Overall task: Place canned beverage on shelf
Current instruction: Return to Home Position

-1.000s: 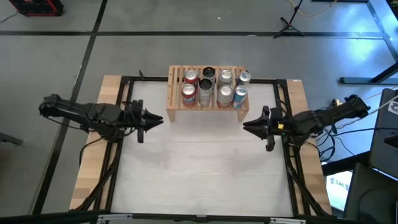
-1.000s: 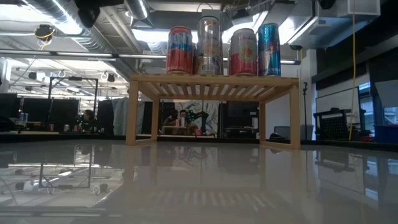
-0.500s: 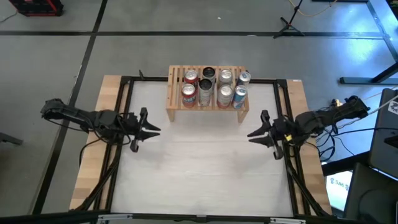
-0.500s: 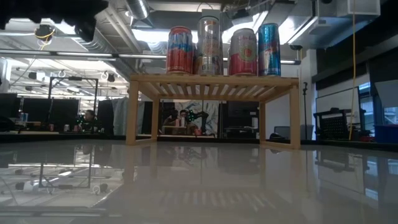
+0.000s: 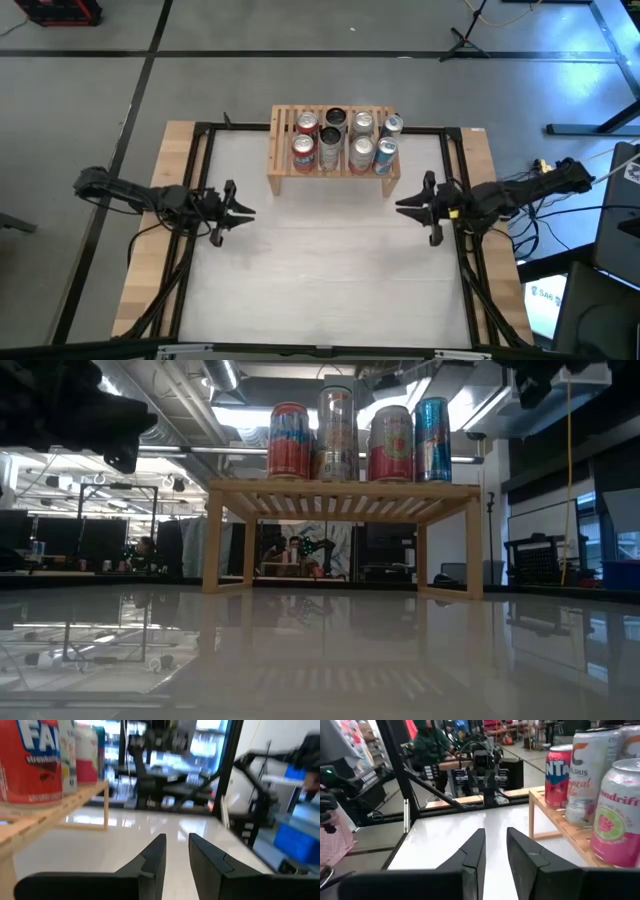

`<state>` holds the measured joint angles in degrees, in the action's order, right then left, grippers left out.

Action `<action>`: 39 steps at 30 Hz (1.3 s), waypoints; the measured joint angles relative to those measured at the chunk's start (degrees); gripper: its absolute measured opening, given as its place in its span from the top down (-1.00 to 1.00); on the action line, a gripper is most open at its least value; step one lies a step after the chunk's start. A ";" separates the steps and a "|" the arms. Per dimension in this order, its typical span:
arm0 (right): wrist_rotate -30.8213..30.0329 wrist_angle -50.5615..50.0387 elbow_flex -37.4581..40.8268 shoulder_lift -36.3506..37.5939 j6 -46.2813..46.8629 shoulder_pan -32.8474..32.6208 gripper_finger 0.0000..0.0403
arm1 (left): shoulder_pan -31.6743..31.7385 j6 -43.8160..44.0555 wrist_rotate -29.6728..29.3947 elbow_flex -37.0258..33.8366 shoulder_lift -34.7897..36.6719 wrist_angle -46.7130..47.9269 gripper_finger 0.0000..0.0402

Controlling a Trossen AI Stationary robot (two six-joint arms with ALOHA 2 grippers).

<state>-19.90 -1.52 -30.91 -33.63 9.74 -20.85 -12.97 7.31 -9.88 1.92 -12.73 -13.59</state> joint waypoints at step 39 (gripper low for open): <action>17.57 3.78 30.49 33.52 2.14 20.56 0.64 | 9.01 -1.88 -4.09 -1.47 3.92 1.70 0.62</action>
<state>-2.33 2.26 -0.43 -0.12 11.89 -0.30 -3.97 5.43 -13.98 0.45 -8.82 -11.90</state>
